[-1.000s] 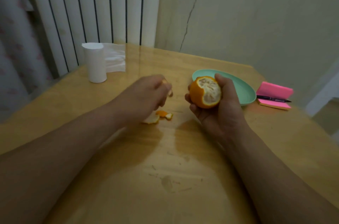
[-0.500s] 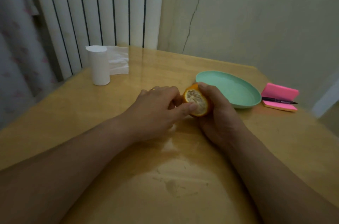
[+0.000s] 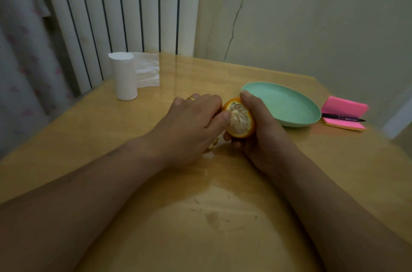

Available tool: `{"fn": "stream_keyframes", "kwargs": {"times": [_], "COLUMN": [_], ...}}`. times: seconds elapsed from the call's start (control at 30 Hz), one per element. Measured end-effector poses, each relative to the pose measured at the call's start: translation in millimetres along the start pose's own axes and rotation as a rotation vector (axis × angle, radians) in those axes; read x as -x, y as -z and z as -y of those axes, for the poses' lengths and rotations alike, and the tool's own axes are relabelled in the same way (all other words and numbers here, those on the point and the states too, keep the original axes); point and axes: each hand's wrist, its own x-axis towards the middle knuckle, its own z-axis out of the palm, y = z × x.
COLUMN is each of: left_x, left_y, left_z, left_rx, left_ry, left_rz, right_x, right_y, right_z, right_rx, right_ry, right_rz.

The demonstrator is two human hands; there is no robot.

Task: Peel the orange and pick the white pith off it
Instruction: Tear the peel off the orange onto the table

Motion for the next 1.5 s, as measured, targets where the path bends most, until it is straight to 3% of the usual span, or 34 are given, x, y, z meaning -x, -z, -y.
{"fn": "stream_keyframes", "kwargs": {"times": [0.33,0.73,1.07,1.17,1.3,1.4,1.5], "left_x": [-4,-3,-4,-3,-1,0,0], "left_y": [2,3,3,1,6,9,14], "left_z": [-1,2,-3,-5,-8,-8,-7], "left_rx": [-0.025,0.102,-0.083,0.015,0.420,0.621,0.600], "left_ry": [-0.074,-0.044,-0.180,-0.115,0.022,0.127,0.136], "left_rz": [-0.048,-0.016,-0.206,-0.217,-0.177,-0.026,0.027], "right_x": [-1,2,5,7,12,10,10], "right_y": [-3,1,-3,-5,-5,-3,-2], "right_z": [-1,0,2,3,10,9,9], "right_rx": [-0.011,-0.045,-0.018,-0.141,-0.336,-0.265,-0.226], "right_ry": [0.017,0.033,0.063,0.035,-0.075,-0.086,-0.086], "right_rz": [-0.019,0.050,-0.028,0.013,0.115,0.091,0.108]}}
